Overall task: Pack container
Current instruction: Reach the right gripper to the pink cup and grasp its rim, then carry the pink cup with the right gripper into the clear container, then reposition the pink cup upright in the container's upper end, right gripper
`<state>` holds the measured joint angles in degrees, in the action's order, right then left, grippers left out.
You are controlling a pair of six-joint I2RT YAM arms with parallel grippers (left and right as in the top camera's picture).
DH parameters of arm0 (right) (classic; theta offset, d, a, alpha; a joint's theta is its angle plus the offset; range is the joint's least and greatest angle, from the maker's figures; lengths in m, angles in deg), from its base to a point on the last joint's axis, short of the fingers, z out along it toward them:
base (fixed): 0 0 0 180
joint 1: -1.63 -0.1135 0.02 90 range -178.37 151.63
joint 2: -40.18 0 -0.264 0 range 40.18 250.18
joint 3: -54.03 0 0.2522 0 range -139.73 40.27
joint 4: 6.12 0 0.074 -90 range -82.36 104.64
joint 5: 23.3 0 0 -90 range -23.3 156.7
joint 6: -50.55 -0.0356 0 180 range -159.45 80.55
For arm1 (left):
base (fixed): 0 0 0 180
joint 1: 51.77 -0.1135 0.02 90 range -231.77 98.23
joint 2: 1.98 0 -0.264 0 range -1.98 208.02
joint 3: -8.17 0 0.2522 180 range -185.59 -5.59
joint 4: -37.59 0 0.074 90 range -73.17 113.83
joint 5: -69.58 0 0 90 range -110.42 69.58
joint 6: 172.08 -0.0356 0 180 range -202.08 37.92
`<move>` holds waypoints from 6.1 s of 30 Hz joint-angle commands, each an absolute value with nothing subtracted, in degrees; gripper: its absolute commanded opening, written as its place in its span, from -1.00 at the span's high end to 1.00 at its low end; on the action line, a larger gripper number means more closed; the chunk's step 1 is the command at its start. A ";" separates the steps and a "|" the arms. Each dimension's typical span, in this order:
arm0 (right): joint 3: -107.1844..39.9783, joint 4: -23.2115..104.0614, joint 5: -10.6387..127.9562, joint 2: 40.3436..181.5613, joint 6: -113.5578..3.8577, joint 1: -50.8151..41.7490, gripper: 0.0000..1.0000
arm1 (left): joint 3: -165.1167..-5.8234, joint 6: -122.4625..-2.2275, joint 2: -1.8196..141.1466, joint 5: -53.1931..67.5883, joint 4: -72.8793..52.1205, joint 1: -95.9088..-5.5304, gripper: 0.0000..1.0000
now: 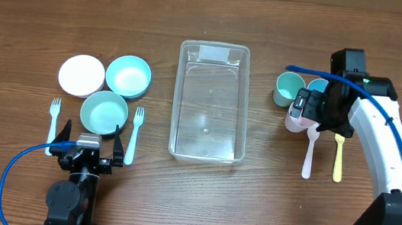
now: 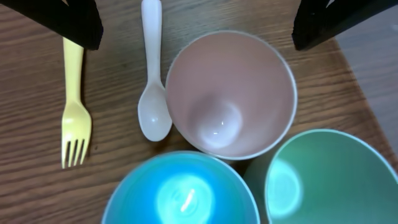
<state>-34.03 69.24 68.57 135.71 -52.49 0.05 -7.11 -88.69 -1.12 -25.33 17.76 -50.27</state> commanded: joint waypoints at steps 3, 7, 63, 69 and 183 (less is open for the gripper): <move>-30.07 65.18 67.48 135.25 -51.62 -0.17 -0.84 | -6.81 -89.76 -1.62 -24.63 17.89 -50.25 -1.00; -30.07 64.04 67.48 135.25 -51.62 -0.17 -0.63 | -6.81 -89.76 -1.62 -24.65 17.89 -50.25 -1.00; -36.63 66.16 62.06 128.49 -52.95 4.68 0.92 | -6.81 -89.76 -1.62 -24.63 17.89 -50.25 -1.00; -48.17 75.04 67.65 127.29 -53.17 -5.55 0.93 | -6.81 -89.76 -1.62 -24.63 17.89 -50.25 -1.00; -68.91 70.60 66.14 155.07 -58.35 -24.39 0.93 | -6.81 -89.76 -1.62 -24.65 17.89 -50.25 -1.00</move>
<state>-64.76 70.29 66.49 151.01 -58.78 -24.28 -7.11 -88.69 -1.12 -25.33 17.76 -50.27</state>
